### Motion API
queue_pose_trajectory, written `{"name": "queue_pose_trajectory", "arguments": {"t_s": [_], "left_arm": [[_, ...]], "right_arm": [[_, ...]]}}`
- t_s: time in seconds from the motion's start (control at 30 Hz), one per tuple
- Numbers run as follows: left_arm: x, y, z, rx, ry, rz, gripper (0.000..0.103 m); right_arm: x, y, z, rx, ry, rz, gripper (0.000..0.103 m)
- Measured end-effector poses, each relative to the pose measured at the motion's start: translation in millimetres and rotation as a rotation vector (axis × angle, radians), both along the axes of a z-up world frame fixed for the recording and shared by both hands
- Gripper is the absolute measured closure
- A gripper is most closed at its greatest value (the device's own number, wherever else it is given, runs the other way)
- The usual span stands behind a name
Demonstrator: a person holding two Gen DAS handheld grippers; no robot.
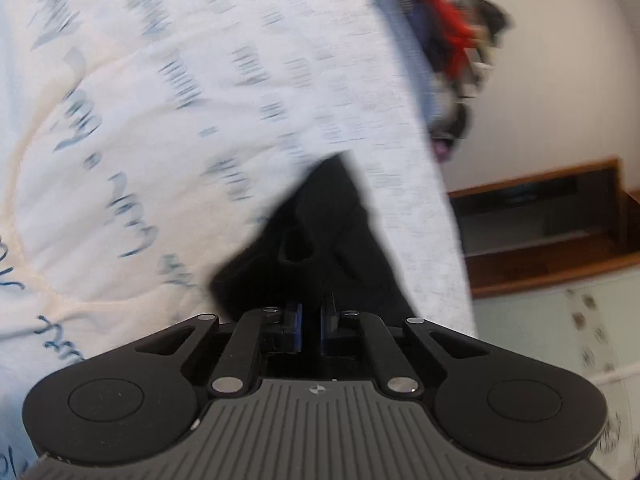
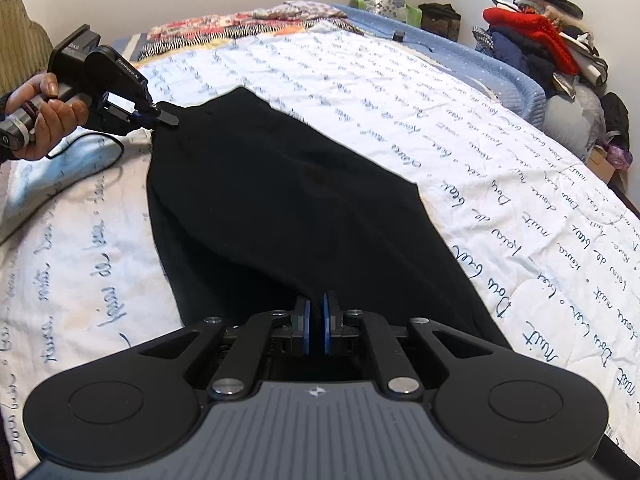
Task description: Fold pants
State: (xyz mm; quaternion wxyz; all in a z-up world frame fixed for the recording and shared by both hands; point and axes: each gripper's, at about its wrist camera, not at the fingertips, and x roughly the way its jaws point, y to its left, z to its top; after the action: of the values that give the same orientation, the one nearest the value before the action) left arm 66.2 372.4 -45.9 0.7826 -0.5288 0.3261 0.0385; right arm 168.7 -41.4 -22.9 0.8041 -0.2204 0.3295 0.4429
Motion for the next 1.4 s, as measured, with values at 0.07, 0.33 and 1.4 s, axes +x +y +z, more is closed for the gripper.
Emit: {"name": "queue_pose_trajectory", "arguments": {"t_s": [0.07, 0.33, 1.4], "left_arm": [[-6, -4, 15, -0.014, -0.066, -0.041, 0.097], [-7, 16, -42, -0.025, 0.071, -0.029, 0.090], [-15, -221, -5, 0.515, -0.268, -0.368, 0.056]], "right_arm": [[-1, -8, 10, 0.018, -0.003, -0.006, 0.097], [-31, -20, -14, -0.061, 0.021, -0.007, 0.097], [50, -386, -72, 1.142, 0.565, -1.282, 0.021]]}}
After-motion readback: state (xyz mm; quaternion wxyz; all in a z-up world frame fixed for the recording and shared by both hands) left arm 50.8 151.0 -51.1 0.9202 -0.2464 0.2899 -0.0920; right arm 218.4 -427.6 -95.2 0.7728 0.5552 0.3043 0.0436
